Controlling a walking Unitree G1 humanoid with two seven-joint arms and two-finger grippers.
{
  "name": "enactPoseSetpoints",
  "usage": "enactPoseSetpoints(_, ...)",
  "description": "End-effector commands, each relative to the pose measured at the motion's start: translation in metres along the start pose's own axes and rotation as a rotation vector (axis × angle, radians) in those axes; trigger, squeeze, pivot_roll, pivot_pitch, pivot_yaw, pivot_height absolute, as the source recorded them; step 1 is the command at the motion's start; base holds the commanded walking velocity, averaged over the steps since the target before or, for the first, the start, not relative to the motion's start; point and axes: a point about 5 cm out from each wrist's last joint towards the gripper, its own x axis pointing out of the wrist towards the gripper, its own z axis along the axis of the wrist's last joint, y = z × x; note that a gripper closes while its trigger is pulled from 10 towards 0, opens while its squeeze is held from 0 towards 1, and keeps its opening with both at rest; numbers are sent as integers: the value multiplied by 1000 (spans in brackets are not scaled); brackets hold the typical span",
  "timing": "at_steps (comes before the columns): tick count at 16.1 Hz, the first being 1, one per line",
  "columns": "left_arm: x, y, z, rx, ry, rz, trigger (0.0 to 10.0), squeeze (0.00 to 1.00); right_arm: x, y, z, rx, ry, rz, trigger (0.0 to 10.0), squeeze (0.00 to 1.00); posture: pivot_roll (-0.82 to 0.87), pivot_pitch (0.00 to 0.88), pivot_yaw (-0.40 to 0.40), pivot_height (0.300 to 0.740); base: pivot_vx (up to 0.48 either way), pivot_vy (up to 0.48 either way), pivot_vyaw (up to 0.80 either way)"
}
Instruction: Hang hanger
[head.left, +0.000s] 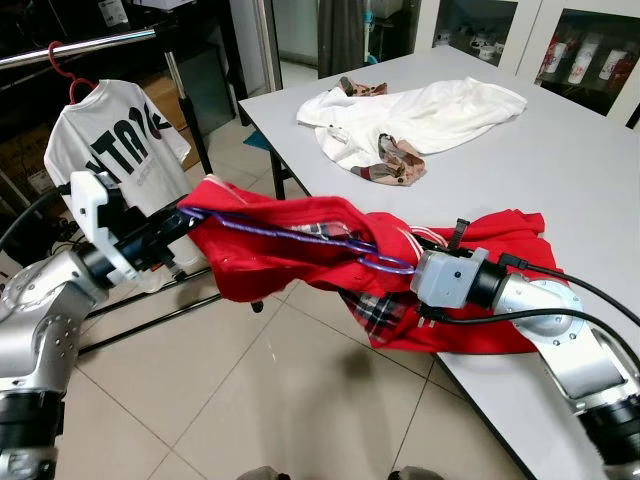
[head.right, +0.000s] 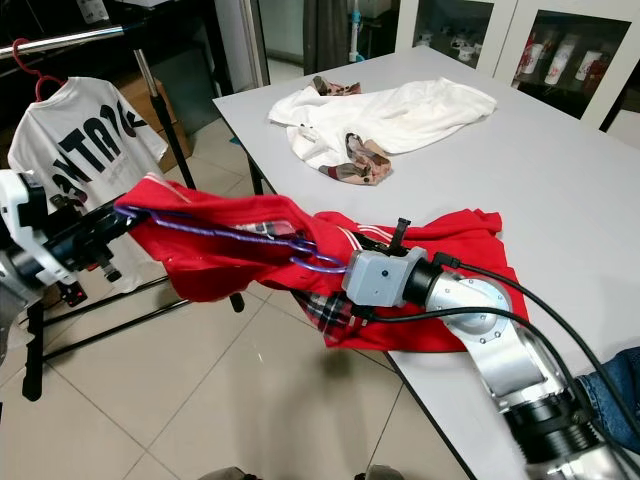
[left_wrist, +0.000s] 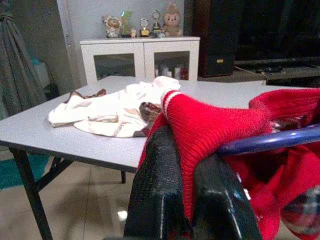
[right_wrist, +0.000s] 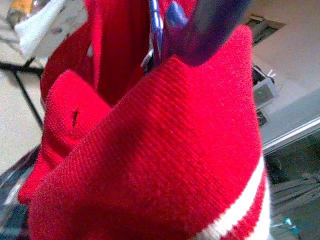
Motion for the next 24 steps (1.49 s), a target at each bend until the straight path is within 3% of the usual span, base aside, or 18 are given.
enactPoseSetpoints(1,-7,-1,24,83,-37,-31,0,0,-11,-4,-27,-48,182,46,0,0,-41,0,67,736,0,0,0)
enactPoseSetpoints(2,-7,-1,24,83,-37,-31,0,0,-11,-4,-27,-48,182,46,0,0,-41,0,67,736,0,0,0)
enactPoseSetpoints(6,-10,-9,24,145,86,-96,0,0,-12,-21,-27,-246,278,183,0,0,-25,0,66,736,0,0,0)
enactPoseSetpoints(8,-9,-12,22,158,124,-118,0,0,-15,-27,-31,-289,337,224,0,0,-24,0,68,736,0,0,0)
enactPoseSetpoints(11,-2,-22,19,154,136,-160,0,0,-9,-33,-27,-225,362,222,0,0,-24,0,68,736,0,0,0)
enactPoseSetpoints(12,0,-26,15,153,159,-178,0,0,-4,-32,-24,-137,332,195,0,0,-21,0,66,736,0,0,0)
enactPoseSetpoints(14,3,-32,10,143,163,-193,0,0,-4,-34,-27,-121,371,188,0,0,-21,0,63,736,0,0,0)
enactPoseSetpoints(19,35,-44,2,163,116,-218,0,0,23,-29,12,39,216,213,0,0,-23,0,59,736,0,0,0)
enactPoseSetpoints(21,57,-53,7,176,47,-233,0,0,36,-21,30,175,117,226,0,0,-21,0,58,736,0,0,0)
enactPoseSetpoints(24,74,-54,6,209,15,-198,0,0,40,-24,40,273,82,206,0,0,-17,0,59,736,0,0,0)
